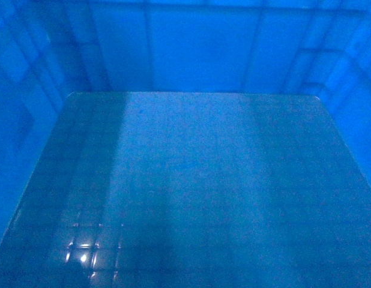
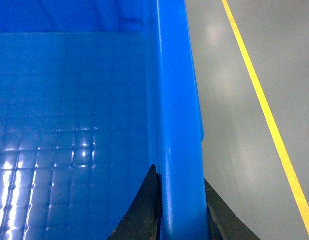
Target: Place box next to blue box on left shelf
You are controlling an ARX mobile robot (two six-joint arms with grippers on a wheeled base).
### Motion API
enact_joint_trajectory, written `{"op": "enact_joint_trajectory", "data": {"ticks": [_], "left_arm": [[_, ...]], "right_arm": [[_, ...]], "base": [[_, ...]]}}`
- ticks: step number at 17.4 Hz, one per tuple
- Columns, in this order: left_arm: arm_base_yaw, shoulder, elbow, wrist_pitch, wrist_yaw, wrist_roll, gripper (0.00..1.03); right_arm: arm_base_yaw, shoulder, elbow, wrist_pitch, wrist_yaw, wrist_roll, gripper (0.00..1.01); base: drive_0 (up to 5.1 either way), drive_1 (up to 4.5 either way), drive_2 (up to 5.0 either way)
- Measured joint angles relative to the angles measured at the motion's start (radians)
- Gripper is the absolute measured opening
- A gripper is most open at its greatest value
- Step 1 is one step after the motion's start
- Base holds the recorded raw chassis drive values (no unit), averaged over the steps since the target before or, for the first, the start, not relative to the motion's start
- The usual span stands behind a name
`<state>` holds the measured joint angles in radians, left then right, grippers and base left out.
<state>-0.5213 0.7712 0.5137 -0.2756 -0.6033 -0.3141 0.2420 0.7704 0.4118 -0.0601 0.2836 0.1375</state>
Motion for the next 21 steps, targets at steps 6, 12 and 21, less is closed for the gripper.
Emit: {"op": "enact_joint_trajectory", "data": {"ticks": [6, 12, 21], "left_arm": [[0.000, 0.000, 0.000, 0.000, 0.000, 0.000, 0.08], [0.000, 0.000, 0.000, 0.000, 0.000, 0.000, 0.08], [0.000, -0.001, 0.000, 0.000, 0.000, 0.000, 0.08]], "right_arm": [[0.000, 0.000, 0.000, 0.000, 0.000, 0.000, 0.10], [0.000, 0.000, 0.000, 0.000, 0.000, 0.000, 0.10], [0.000, 0.001, 0.000, 0.000, 0.000, 0.000, 0.10]], "base": [[-5.0, 1.29, 3.3], [-5.0, 1.81, 2.8], [-5.1, 2.38, 2.4]]}}
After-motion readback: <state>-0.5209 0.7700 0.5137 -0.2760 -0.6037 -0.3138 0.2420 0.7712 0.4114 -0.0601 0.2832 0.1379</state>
